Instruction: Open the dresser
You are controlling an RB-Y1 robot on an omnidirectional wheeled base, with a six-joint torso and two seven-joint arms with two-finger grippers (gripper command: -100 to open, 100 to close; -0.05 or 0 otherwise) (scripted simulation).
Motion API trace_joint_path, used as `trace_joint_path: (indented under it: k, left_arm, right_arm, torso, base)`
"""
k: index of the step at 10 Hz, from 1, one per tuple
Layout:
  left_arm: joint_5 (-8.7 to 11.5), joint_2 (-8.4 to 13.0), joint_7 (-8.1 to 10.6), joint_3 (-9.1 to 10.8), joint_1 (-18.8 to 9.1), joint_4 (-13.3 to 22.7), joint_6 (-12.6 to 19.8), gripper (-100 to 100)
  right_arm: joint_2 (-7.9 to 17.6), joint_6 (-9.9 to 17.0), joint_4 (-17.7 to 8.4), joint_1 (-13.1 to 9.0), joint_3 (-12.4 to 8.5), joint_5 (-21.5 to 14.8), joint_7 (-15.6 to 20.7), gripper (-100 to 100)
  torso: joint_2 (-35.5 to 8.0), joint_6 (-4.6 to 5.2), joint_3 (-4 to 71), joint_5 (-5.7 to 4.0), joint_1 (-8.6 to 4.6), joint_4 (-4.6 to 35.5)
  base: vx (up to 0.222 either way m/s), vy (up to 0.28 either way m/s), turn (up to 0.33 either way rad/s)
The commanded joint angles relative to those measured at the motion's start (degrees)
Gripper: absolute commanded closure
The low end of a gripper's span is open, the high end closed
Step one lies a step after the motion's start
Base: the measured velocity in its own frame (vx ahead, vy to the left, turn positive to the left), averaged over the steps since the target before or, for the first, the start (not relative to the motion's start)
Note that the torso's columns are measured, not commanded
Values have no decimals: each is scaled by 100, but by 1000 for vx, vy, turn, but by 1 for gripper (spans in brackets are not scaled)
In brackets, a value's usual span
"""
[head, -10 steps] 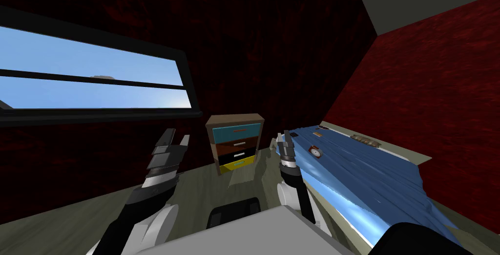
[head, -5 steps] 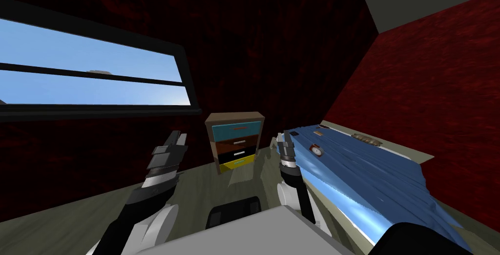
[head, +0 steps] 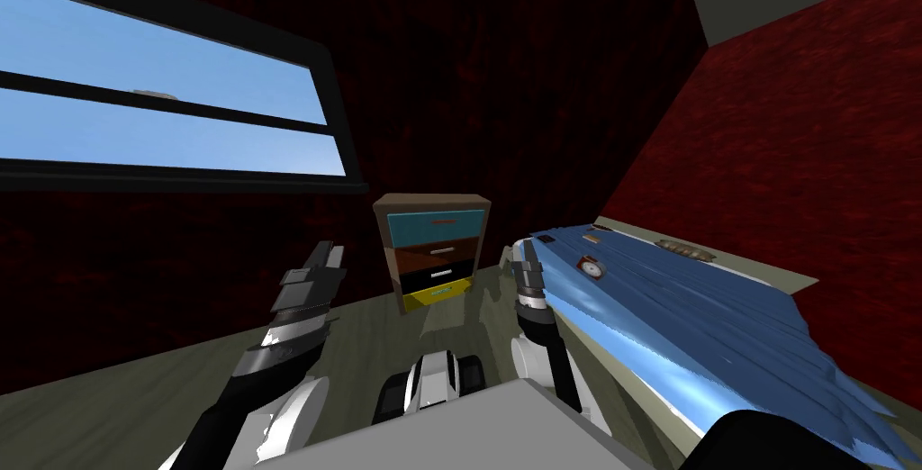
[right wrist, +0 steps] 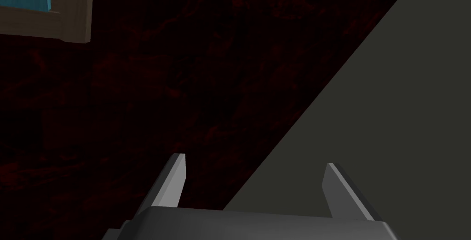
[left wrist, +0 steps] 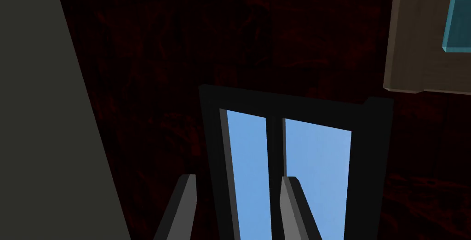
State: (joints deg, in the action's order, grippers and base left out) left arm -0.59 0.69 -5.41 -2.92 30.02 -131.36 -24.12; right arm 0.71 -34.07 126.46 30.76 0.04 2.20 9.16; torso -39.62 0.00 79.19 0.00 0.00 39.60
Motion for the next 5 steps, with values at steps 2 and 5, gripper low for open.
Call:
trace_joint_path:
  k: [2, 5]
  left_arm:
    - [-9, 428, -11, 22, -50, 260, -100, -100]
    - [-24, 671, -28, 59, -134, 701, -269, -100]
  right_arm:
    - [0, 1, -3, 1, 0, 0, 0, 0]
    - [-1, 1, -3, 1, 1, 0, 0, 0]
  torso:
    - [-238, 0, 512, -1, -4, 243]
    - [-266, 0, 539, -1, -3, 267]
  base:
    - [39, -26, 2]
    - [56, -43, 2]
